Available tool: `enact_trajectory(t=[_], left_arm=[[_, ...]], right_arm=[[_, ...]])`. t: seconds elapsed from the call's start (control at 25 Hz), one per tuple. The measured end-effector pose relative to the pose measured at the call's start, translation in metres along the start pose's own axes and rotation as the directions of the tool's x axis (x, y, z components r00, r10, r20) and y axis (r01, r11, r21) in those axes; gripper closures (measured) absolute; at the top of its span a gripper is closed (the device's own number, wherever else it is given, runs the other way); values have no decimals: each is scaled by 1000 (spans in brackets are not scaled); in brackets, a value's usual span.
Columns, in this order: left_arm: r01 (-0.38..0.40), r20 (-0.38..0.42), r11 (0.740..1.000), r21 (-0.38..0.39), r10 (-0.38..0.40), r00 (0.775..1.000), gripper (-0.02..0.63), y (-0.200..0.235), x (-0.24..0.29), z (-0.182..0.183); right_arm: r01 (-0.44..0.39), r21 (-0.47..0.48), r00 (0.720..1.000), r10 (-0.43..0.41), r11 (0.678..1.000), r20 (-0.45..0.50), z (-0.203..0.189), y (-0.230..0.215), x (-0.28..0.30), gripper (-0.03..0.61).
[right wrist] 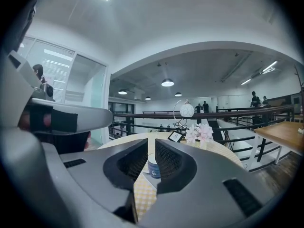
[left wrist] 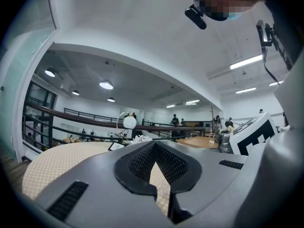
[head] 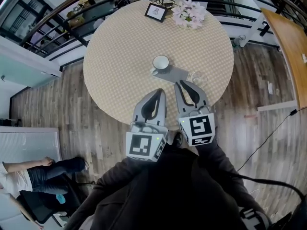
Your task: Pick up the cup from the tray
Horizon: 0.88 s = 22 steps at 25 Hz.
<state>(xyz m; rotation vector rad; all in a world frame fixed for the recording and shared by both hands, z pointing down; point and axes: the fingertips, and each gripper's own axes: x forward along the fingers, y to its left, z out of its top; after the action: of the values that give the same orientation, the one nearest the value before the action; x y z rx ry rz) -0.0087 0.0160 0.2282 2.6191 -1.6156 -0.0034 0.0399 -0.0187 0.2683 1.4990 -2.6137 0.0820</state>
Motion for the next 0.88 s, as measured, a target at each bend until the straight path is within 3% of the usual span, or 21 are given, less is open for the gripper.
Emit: enact_trajectory(t=[0.2,0.56,0.88], left_arm=[[15,-53,999,-37,-17,998,609,13,14,-20],[-7,-144,994,-106,-8,990,609,69,38,-58],[-31,-216,987,-156,-3,976,609,109,58,-84]], right_arm=[[16,6,999,-16,1000,-47,-14,-5,19,550],[5,27,981,0,1000,-194,-62,5,83,330],[44,11,961,-39,999,-275,-91,-3,122,301]])
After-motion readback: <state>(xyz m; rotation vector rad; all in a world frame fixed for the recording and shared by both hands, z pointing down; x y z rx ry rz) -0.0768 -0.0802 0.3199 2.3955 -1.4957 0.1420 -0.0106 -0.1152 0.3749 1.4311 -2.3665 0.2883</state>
